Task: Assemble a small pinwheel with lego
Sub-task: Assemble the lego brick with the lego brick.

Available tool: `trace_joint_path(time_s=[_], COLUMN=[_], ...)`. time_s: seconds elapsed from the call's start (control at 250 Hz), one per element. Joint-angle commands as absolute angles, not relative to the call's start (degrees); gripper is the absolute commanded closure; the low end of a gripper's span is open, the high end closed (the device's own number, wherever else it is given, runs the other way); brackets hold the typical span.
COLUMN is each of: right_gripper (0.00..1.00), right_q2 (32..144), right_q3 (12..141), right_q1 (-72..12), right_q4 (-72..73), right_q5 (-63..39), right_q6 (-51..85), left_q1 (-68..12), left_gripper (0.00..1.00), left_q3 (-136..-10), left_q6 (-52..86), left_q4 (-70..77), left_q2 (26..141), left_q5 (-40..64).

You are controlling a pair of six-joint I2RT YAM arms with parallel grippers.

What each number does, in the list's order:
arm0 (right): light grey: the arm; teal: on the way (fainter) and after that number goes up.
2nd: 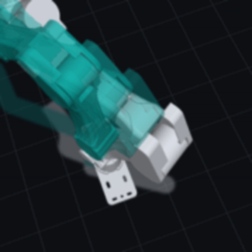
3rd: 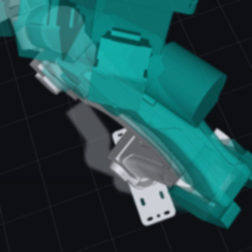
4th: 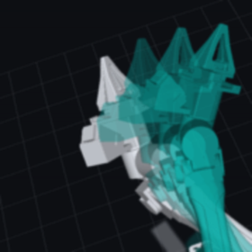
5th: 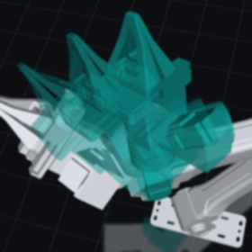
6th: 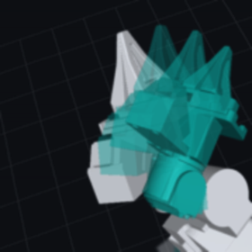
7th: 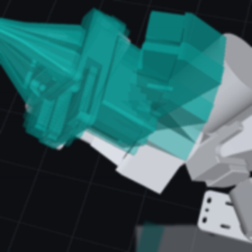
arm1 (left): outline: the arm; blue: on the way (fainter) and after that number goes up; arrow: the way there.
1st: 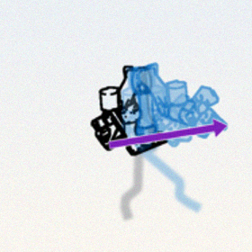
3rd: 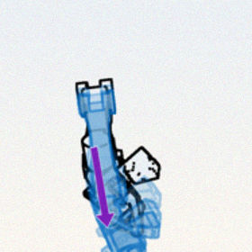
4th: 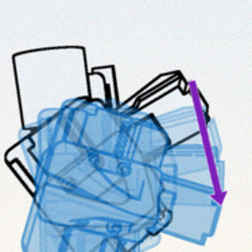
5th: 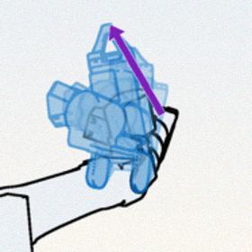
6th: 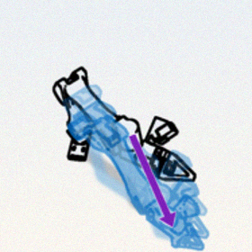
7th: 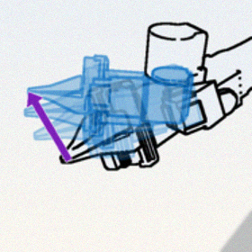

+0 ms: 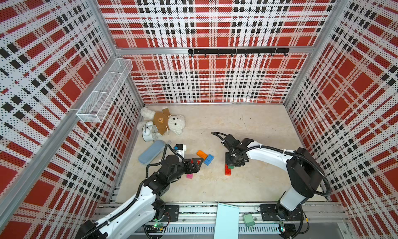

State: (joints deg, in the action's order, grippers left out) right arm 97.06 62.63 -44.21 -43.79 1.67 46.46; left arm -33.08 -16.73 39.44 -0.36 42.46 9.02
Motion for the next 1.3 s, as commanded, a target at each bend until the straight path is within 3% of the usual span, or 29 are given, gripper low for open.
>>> trace_joint_path(time_s=[0.0, 0.472, 0.8, 0.932, 1.297], right_gripper=[0.96, 0.98, 0.92, 0.85, 0.5], right_q2=[99.8, 101.1, 102.6, 101.6, 98.1], right_q3=[62.1, 61.6, 68.9, 68.8, 69.1], right_q1=[-43.9, -44.1, -43.5, -42.9, -41.8], right_q4=[-44.9, -45.4, -50.9, -50.7, -47.1], right_q5=[1.1, 1.9, 3.5, 3.2, -1.8], right_q6=[45.9, 45.6, 31.2, 32.6, 33.9], left_q1=[-32.5, -31.9, -31.9, -31.8, -33.2], left_gripper=[0.01, 0.0, 0.01, 0.01, 0.01], left_q3=[-16.2, -16.5, -17.6, -18.5, -25.6], left_q6=[39.9, 40.5, 41.2, 41.6, 37.5], left_q4=[1.4, 1.3, 0.5, -1.6, -14.0], left_q2=[42.3, 42.1, 42.5, 42.8, 49.5], left_q5=[9.3, 9.8, 10.3, 10.4, 7.1])
